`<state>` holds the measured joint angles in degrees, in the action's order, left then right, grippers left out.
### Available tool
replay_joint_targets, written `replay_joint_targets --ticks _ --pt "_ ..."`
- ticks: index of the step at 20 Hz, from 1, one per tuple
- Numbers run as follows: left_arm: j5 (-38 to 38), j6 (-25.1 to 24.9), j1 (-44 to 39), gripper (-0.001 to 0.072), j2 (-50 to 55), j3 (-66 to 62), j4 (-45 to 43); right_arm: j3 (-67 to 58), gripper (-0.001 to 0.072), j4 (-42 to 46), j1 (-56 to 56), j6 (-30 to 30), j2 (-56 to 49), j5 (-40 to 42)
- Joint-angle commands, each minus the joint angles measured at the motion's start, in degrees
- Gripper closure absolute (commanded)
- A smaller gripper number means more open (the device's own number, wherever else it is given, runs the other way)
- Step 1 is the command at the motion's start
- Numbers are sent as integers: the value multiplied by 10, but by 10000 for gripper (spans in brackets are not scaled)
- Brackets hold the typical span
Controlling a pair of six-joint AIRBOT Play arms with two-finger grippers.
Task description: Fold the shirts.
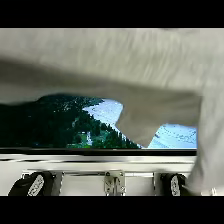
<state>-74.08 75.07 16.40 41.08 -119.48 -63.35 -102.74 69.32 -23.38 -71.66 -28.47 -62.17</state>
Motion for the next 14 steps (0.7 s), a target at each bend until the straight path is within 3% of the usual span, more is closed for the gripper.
replay_joint_targets --ticks 1,5,9,12,14 --pt "-89 11 0 671 -29 22 -63 -9 655 47 0 -23 12 -133" --pt "-103 11 0 671 -25 99 -63 -8 656 47 0 -36 -26 -214" --pt "-106 5 0 671 -16 239 -63 -7 656 37 0 -56 -135 -336" --pt "-105 5 0 671 25 344 -64 37 657 -42 0 -66 -237 -336" --pt "-88 5 0 671 82 384 -63 98 657 -74 6 -68 -305 -280"
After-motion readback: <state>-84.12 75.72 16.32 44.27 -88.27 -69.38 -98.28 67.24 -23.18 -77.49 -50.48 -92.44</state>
